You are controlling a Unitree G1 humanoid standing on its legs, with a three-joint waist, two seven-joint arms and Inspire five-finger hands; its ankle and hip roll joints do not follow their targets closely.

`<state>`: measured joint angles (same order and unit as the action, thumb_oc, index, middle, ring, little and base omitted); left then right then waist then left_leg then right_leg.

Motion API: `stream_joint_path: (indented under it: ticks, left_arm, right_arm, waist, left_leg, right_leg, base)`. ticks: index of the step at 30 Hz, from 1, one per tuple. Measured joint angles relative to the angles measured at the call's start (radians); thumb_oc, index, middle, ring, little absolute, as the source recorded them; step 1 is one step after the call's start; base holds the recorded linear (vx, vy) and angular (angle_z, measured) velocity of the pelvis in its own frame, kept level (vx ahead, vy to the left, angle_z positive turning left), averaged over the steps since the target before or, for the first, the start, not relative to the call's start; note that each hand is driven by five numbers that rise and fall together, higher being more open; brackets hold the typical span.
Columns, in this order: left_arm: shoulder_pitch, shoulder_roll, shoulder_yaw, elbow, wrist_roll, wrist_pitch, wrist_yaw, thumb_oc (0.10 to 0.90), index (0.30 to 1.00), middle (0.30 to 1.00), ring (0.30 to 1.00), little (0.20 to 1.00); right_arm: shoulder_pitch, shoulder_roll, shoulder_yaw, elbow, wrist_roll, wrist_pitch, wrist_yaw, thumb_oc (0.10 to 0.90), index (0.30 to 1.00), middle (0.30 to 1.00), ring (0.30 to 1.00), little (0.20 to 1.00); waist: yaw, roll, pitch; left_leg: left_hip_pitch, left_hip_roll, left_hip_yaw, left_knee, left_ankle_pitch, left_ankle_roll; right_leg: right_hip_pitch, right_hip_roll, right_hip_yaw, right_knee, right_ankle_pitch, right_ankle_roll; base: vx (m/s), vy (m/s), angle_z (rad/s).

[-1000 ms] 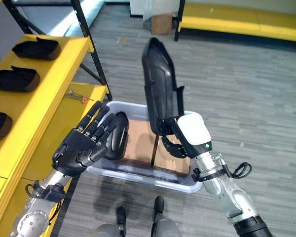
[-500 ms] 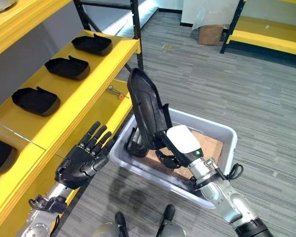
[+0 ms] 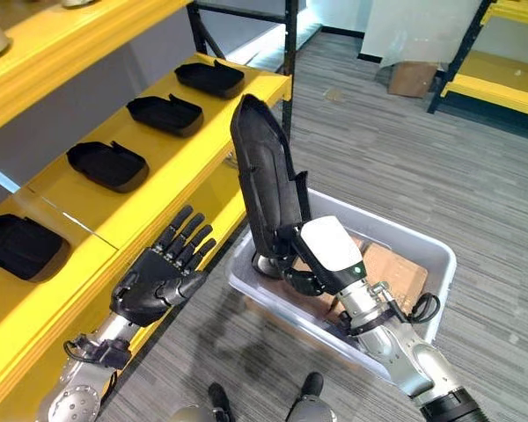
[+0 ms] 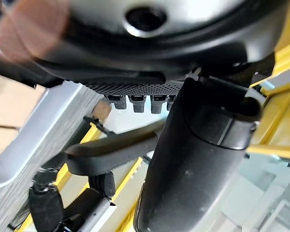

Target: Move parts from the plastic box to the shelf.

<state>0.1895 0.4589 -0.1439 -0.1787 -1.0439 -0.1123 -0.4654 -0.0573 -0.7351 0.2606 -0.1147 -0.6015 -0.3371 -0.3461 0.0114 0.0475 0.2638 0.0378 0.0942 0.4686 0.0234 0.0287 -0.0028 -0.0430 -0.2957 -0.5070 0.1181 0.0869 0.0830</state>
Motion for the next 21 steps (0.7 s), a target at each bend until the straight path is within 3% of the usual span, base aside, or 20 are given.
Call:
stream_joint_path:
  ticks: [4, 5, 10, 12, 14, 15, 16, 18, 21]
  left_arm:
    - [0.000, 0.041, 0.001, -0.004, 0.014, 0.000, -0.003, 0.900, 1.000, 1.000, 1.000, 1.000]
    - [0.002, 0.075, 0.001, -0.009, 0.031, 0.000, -0.004, 0.900, 1.000, 1.000, 1.000, 1.000]
    - [0.017, 0.102, 0.001, -0.018, 0.036, 0.003, -0.032, 0.900, 1.000, 1.000, 1.000, 1.000]
    - [0.002, 0.116, -0.016, -0.017, 0.039, 0.009, -0.055, 0.900, 1.000, 1.000, 1.000, 1.000]
    - [-0.015, 0.116, -0.024, -0.017, 0.039, 0.025, -0.067, 0.900, 1.000, 1.000, 1.000, 1.000]
    - [-0.046, 0.123, -0.035, -0.018, 0.039, 0.047, -0.075, 0.900, 1.000, 1.000, 1.000, 1.000]
    - [-0.071, 0.148, -0.041, -0.022, 0.037, 0.051, -0.088, 0.900, 1.000, 1.000, 1.000, 1.000]
    - [-0.060, 0.188, -0.010, -0.043, 0.035, 0.051, -0.094, 0.900, 1.000, 1.000, 1.000, 1.000]
    - [-0.044, 0.188, 0.000, -0.063, 0.035, 0.063, -0.086, 0.900, 1.000, 1.000, 1.000, 1.000]
  right_arm:
    - [0.001, 0.026, -0.001, -0.005, -0.007, 0.018, -0.017, 0.400, 0.300, 0.300, 0.300, 0.300]
    - [0.001, 0.031, -0.001, -0.022, -0.020, 0.028, -0.027, 0.400, 0.300, 0.300, 0.300, 0.300]
    - [0.012, 0.060, -0.001, -0.041, -0.029, 0.037, -0.052, 0.400, 0.300, 0.300, 0.300, 0.300]
    - [0.036, 0.064, -0.003, -0.041, -0.029, 0.050, -0.098, 0.400, 0.300, 0.300, 0.300, 0.300]
    - [0.047, 0.065, -0.006, -0.041, -0.036, 0.071, -0.112, 0.400, 0.300, 0.300, 0.300, 0.300]
    - [0.068, 0.066, -0.014, -0.042, -0.045, 0.088, -0.123, 0.400, 0.300, 0.300, 0.300, 0.300]
    - [0.091, 0.067, -0.018, -0.043, -0.045, 0.091, -0.131, 0.400, 0.300, 0.300, 0.300, 0.300]
    - [0.096, 0.059, -0.038, -0.048, -0.063, 0.068, -0.131, 0.400, 0.300, 0.300, 0.300, 0.300]
    - [0.099, 0.039, -0.076, -0.085, -0.064, 0.056, -0.133, 0.400, 0.300, 0.300, 0.300, 0.300]
  waist:
    - [0.032, -0.008, -0.008]
    - [0.057, -0.013, -0.010]
    - [0.059, -0.043, -0.018]
    - [0.013, -0.064, -0.025]
    - [0.008, -0.064, -0.024]
    - [-0.033, -0.050, -0.025]
    - [-0.055, -0.047, -0.026]
    - [-0.016, -0.059, -0.030]
    - [-0.022, -0.011, -0.028]
  left_leg:
    - [0.002, -0.040, -0.038, -0.012, 0.008, 0.013]
    - [-0.002, -0.045, -0.041, -0.012, 0.009, 0.015]
    - [-0.019, -0.056, -0.079, -0.015, -0.002, 0.028]
    - [-0.047, -0.066, -0.132, -0.012, 0.004, 0.042]
    - [-0.060, -0.077, -0.171, -0.010, 0.045, 0.056]
    - [-0.070, -0.073, -0.275, -0.020, 0.057, 0.066]
    - [-0.076, -0.066, -0.324, -0.056, 0.090, 0.071]
    - [-0.071, -0.072, -0.304, -0.100, 0.125, 0.065]
    - [-0.097, -0.072, -0.357, -0.103, 0.137, 0.051]
  right_leg:
    - [0.033, -0.029, -0.026, -0.024, 0.016, 0.025]
    - [0.040, -0.033, -0.028, -0.036, 0.028, 0.029]
    - [0.068, -0.039, -0.047, -0.044, 0.027, 0.047]
    - [0.068, -0.051, 0.087, 0.013, -0.011, 0.074]
    - [0.052, -0.054, 0.154, 0.064, -0.013, 0.070]
    - [0.030, -0.011, 0.259, 0.144, -0.084, 0.044]
    - [0.032, 0.067, 0.359, 0.168, -0.157, 0.048]
    - [0.011, 0.134, 0.359, 0.154, -0.220, 0.023]
    - [0.017, 0.185, 0.417, 0.123, -0.242, 0.007]
  base:
    - [-0.21, 0.221, 0.35]
    - [-0.24, 0.232, 0.21]
    - [-0.14, 0.117, 0.29]
    - [-0.15, 0.028, 0.99]
    - [-0.11, 0.020, 1.08]
    - [-0.06, 0.022, 1.83]
    - [-0.09, 0.031, 1.69]
    - [-0.12, 0.013, 0.65]
    - [-0.07, -0.046, 0.39]
